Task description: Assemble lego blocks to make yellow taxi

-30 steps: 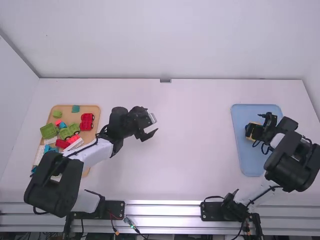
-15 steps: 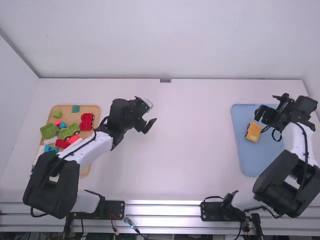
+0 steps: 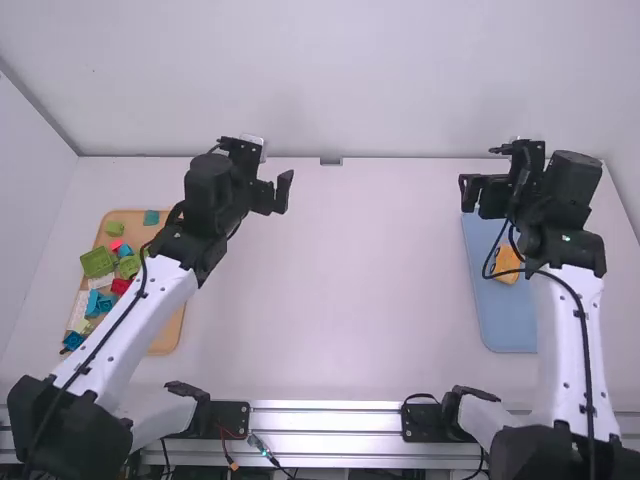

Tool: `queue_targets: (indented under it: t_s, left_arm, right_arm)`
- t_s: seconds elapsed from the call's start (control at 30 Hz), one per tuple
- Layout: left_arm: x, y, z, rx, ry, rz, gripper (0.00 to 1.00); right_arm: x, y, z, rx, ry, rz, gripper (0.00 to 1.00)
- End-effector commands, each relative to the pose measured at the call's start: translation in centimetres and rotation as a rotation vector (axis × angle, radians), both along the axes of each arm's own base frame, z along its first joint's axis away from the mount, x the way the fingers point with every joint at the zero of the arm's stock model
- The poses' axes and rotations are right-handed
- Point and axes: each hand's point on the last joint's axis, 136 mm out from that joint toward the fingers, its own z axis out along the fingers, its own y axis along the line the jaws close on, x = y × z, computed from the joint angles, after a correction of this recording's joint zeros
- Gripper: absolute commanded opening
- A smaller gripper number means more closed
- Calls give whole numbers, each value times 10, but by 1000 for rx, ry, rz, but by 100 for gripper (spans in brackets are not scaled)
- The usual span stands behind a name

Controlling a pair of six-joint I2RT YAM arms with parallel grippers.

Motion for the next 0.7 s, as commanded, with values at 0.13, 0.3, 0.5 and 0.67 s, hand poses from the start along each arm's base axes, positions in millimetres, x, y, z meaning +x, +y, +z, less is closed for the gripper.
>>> queue_targets:
  t_s: [0.13, 0.3, 0.5, 0.67]
  left_arm:
    - [-7, 30, 15, -4, -64, 74, 93]
    - [-17, 59, 8, -2, -64, 138, 87]
    - [-37, 99, -4, 2, -64, 239, 77]
    - [-55, 117, -16, 3, -64, 286, 68]
  right_arm:
    - [-8, 18, 22, 8, -84, -12, 92]
    - [-16, 32, 27, 34, -136, -33, 86]
    - [-30, 40, 36, 5, -238, -63, 75]
    - [-43, 25, 43, -23, -325, -143, 67]
